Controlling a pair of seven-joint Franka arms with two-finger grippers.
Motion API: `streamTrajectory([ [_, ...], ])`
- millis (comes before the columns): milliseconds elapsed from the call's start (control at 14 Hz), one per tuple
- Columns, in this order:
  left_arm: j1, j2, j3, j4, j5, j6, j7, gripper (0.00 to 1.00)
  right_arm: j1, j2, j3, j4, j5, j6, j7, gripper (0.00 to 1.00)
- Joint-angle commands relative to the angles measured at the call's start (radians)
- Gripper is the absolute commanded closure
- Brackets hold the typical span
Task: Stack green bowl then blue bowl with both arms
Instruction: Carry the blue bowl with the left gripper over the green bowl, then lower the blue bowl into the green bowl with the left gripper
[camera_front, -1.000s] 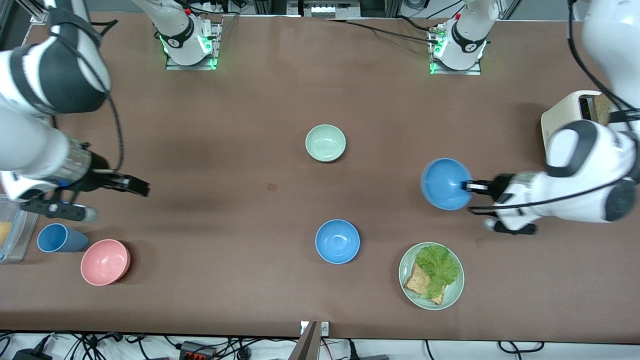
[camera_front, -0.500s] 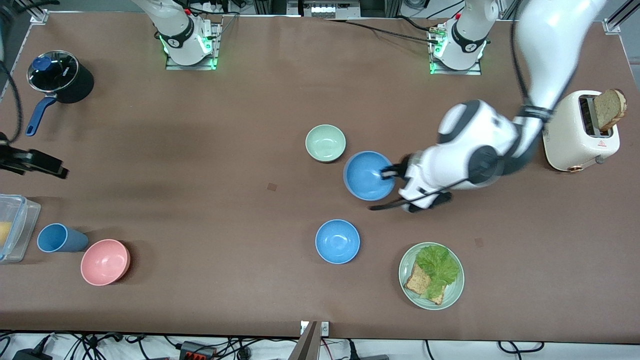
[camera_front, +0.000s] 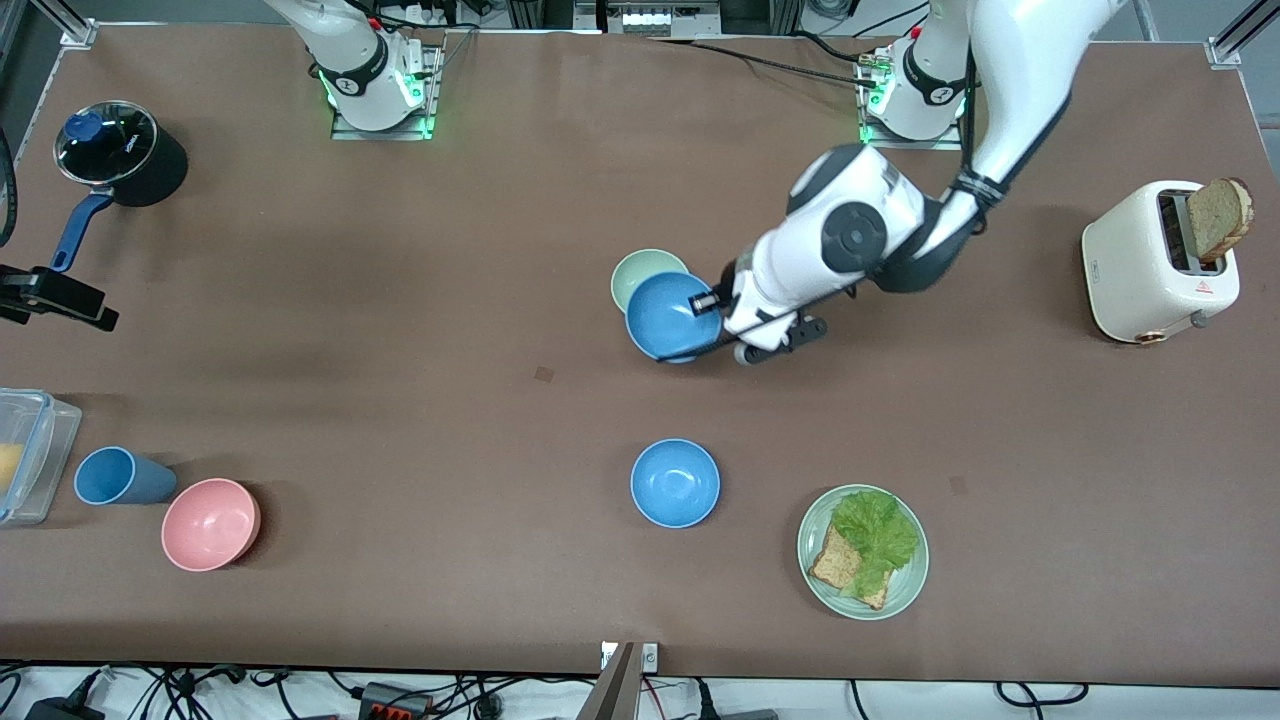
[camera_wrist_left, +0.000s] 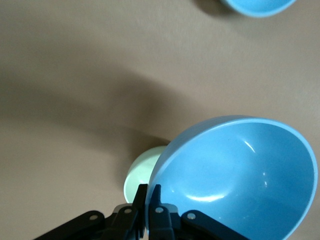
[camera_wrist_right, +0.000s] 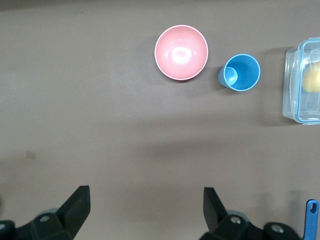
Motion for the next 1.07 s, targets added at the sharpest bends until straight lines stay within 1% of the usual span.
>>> streamTrajectory([
  [0,0.003,-0.073,-0.023,-0.124,0.001,0.087,-0.052,1.0,0.009,-0.078,0.01,-0.118,-0.036,0.049,-0.011,0.0],
  [143,-0.036,-0.073,-0.021,-0.184,0.002,0.19,-0.083,1.0,0.01,-0.126,0.01,-0.202,-0.037,0.092,-0.006,0.0],
  [286,-0.043,-0.069,-0.021,-0.215,0.004,0.233,-0.083,1.0,0.009,-0.152,0.012,-0.25,-0.037,0.118,-0.006,0.0],
  [643,-0.063,-0.058,-0.015,-0.219,0.01,0.235,-0.083,1.0,0.01,-0.163,0.015,-0.261,-0.037,0.115,-0.005,0.0],
  [857,-0.065,-0.049,-0.014,-0.238,0.079,0.238,-0.085,1.0,0.009,-0.163,0.015,-0.265,-0.037,0.118,-0.006,0.0],
  [1000,-0.065,-0.04,-0.012,-0.241,0.084,0.261,-0.085,1.0,0.01,-0.163,0.015,-0.267,-0.037,0.114,-0.008,0.0],
])
